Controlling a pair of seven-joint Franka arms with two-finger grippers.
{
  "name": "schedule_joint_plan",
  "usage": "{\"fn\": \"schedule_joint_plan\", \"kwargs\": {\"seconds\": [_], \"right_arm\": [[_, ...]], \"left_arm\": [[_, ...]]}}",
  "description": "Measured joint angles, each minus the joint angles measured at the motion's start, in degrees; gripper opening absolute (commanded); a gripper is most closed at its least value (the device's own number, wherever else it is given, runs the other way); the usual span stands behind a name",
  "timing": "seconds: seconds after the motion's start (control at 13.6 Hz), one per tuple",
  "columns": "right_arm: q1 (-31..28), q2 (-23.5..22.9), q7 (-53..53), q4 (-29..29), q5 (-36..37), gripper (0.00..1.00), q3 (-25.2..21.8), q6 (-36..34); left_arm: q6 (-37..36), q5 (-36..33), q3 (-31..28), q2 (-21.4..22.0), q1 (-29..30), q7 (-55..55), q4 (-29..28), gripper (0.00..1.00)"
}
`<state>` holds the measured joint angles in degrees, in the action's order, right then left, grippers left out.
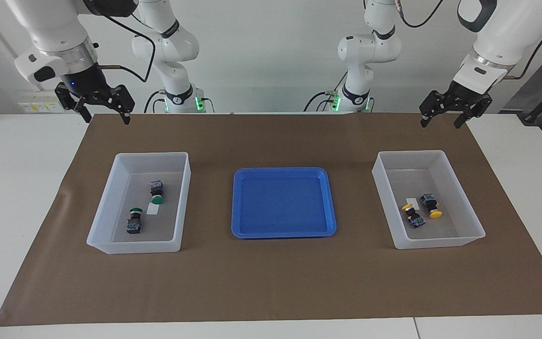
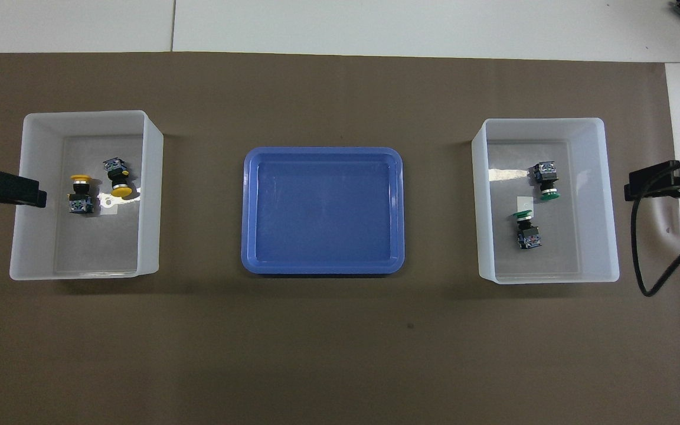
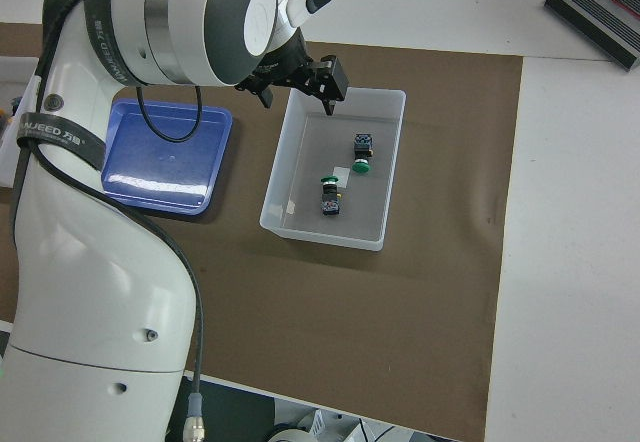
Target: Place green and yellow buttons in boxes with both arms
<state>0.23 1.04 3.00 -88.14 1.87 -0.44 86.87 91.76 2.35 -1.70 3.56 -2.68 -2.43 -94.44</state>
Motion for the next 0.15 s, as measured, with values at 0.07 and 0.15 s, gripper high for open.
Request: {"fn": "schedule_joint_plan", "kwargs": {"seconds": [0.07, 0.15], "right_arm": [[0.0, 0.01, 0.0, -0.02, 0.0, 1.0, 0.0, -0.15], [0.0, 0.02, 0.0, -0.04, 0.0, 1.0, 0.0, -0.17]], "left_arm": [[0.07, 0.0, 0.32, 0.0, -0.05, 0.4, -0.01, 1.0], [0.11, 0.0, 0.55, 0.0, -0.06, 0.73, -0.02, 1.0]]}}
